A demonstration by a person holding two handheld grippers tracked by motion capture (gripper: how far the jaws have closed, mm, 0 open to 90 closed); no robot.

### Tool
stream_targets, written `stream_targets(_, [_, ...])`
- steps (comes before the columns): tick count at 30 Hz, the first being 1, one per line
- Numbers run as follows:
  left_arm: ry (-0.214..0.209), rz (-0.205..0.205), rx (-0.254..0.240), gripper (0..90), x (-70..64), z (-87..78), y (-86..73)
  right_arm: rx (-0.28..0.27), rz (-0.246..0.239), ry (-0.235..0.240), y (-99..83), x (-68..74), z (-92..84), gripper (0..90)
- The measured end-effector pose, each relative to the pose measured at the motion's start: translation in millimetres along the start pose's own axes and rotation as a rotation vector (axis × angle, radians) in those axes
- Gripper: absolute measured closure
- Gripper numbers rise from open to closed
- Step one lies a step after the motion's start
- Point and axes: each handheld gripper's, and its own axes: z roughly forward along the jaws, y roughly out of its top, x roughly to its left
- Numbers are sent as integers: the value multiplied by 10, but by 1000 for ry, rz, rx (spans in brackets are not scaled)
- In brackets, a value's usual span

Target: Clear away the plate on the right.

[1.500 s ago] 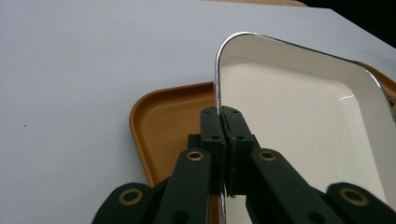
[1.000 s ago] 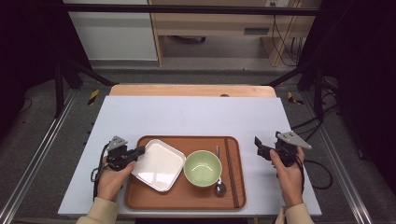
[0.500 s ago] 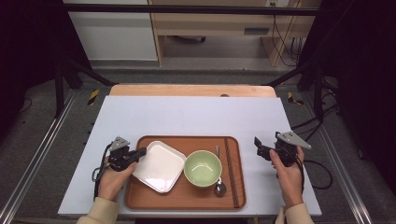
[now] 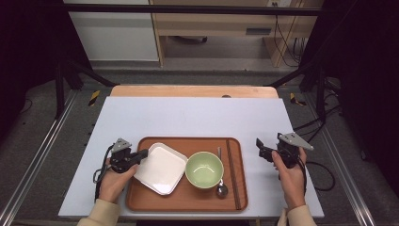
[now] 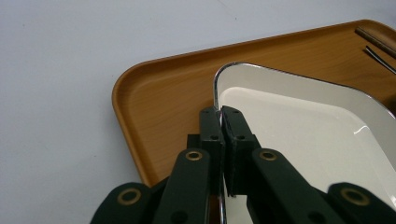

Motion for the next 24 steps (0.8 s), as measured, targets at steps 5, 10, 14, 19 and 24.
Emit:
stream_targets(5, [1, 8, 2, 877, -5, 0, 1, 1, -1, 2, 0, 0, -1, 128])
stream_targets(10, [-4, 11, 3, 886, -12, 0, 4, 5, -3, 2, -1, -2, 0, 128])
stream_targets(14, [-5, 16, 8, 883, -13, 4, 2, 5, -1, 5, -3, -2, 3, 127])
stream_targets(19, [4, 27, -6, 873, -22, -10, 13, 5, -2, 4, -4, -2, 4, 127])
stream_targets(24, [24, 70, -76, 804, -44, -92, 75, 4, -1, 6, -3, 0, 6, 127])
